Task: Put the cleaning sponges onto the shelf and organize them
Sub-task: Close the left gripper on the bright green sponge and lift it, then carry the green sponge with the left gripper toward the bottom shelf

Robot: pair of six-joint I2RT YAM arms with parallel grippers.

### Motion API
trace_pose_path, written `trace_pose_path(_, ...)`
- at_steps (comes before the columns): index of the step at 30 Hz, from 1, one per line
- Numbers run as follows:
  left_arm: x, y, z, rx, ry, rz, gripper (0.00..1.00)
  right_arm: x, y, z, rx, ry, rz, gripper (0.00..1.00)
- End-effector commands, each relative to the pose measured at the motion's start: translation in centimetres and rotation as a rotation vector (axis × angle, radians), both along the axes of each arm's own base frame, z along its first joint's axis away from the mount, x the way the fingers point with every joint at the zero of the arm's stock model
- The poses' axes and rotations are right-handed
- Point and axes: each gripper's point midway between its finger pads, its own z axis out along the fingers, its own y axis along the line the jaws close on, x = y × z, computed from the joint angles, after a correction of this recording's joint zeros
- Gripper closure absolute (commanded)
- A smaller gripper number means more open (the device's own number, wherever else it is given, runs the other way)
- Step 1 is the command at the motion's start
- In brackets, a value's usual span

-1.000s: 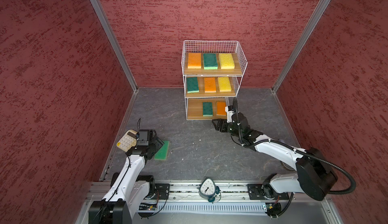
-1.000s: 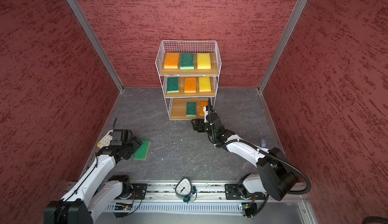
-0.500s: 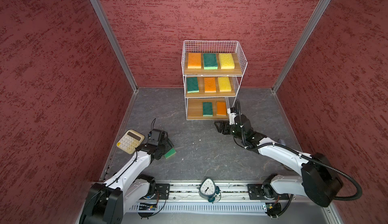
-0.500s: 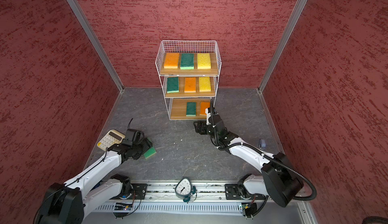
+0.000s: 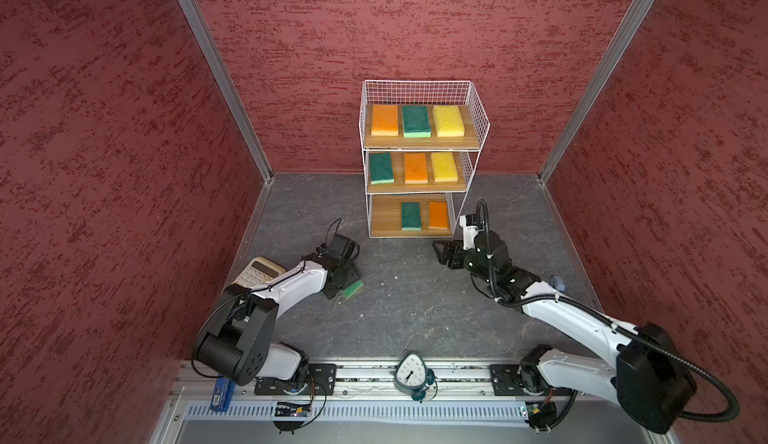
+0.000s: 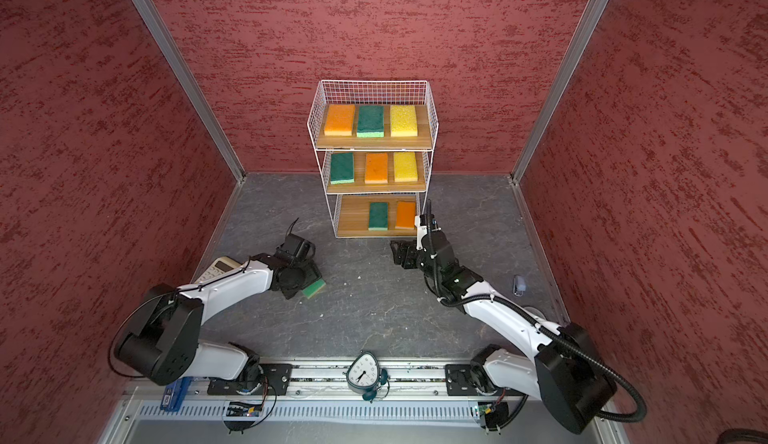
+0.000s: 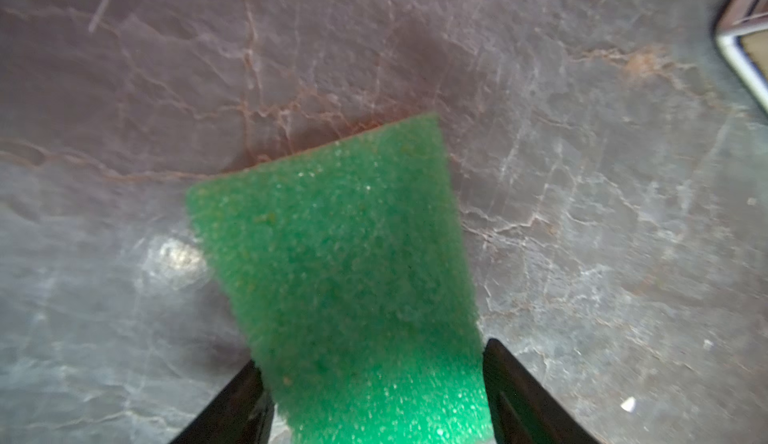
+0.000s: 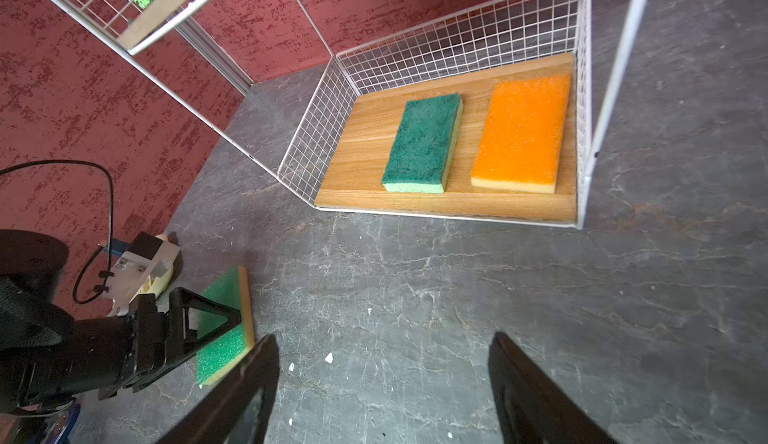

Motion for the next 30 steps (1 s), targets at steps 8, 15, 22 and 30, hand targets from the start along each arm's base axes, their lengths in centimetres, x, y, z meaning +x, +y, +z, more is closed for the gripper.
trace_pose_path(8, -1.2, -0.7, -0.6, 0.119, 0.084, -0.174, 0.30, 0.0, -1.4, 0.4, -0.037, -0.030, -0.038, 0.20)
trace_pose_path(15, -0.5, -3.3, 0.5, 0.060, -0.030, -0.421, 0.32, -0.1, -1.9, 0.8, -0.037, -0.039, -0.055, 0.20)
trace_pose_path(22, 0.0, -8.0, 0.4, -0.011, -0.048, -0.778, 0.32, -0.8, -3.1, 0.8, -0.024, -0.032, -0.102, 0.19)
trace_pose_path(30, 0.1, -13.1, -0.1, 0.024, -0.031, -1.039, 0.27, -1.7, -4.1, 0.9, -0.004, -0.027, -0.134, 0.19)
